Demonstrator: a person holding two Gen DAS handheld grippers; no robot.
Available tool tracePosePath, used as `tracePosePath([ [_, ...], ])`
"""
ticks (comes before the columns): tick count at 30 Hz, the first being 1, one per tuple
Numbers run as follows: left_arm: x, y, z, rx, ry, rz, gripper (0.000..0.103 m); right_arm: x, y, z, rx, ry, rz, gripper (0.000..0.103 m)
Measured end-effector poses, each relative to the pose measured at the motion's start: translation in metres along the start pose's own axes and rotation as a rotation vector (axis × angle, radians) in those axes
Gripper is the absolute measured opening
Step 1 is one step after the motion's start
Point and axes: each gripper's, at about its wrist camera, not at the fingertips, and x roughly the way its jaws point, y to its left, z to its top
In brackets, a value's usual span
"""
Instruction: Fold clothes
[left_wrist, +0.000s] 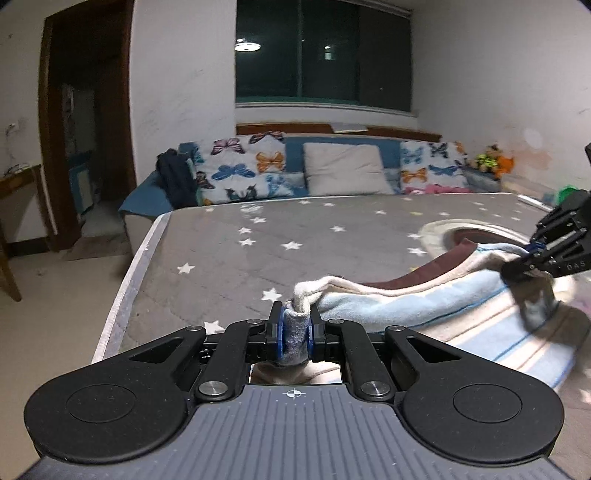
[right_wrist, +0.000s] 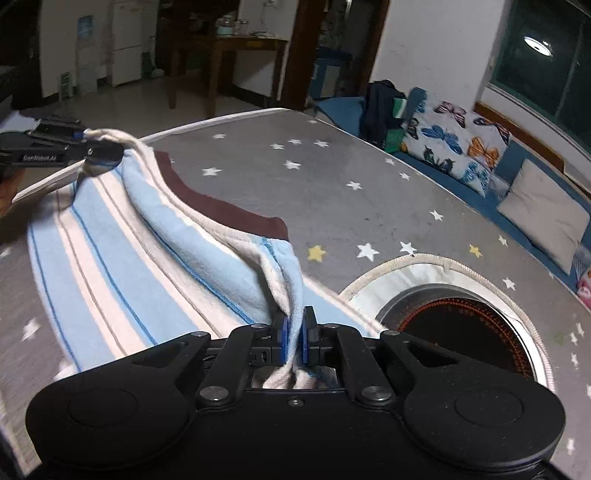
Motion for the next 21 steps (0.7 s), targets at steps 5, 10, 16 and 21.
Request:
tracePosePath([
  [5, 0.026, 0.005, -0.004, -0.037, 0.053, 0.022, 0.017, 0.03, -0.014, -0.008, 0.068, 0.035, 0.001, 0.017],
  [10, 0.021, 0.014, -0.005, -0.054, 0.051, 0.028, 0.036, 0.014, -0.017, -0.007, 0.06, 0.038, -0.026, 0.034],
  [16, 0.006, 0.018, 0.001, -0.068, 0.027, 0.032, 0.045, -0.001, -0.019, 0.003, 0.086, -0.007, 0.011, 0.036],
  [21, -0.014, -0.005, -0.002, 0.006, -0.004, 0.023, 0.048, 0.018, -0.017, 0.018, 0.103, -0.015, 0.051, 0.038],
])
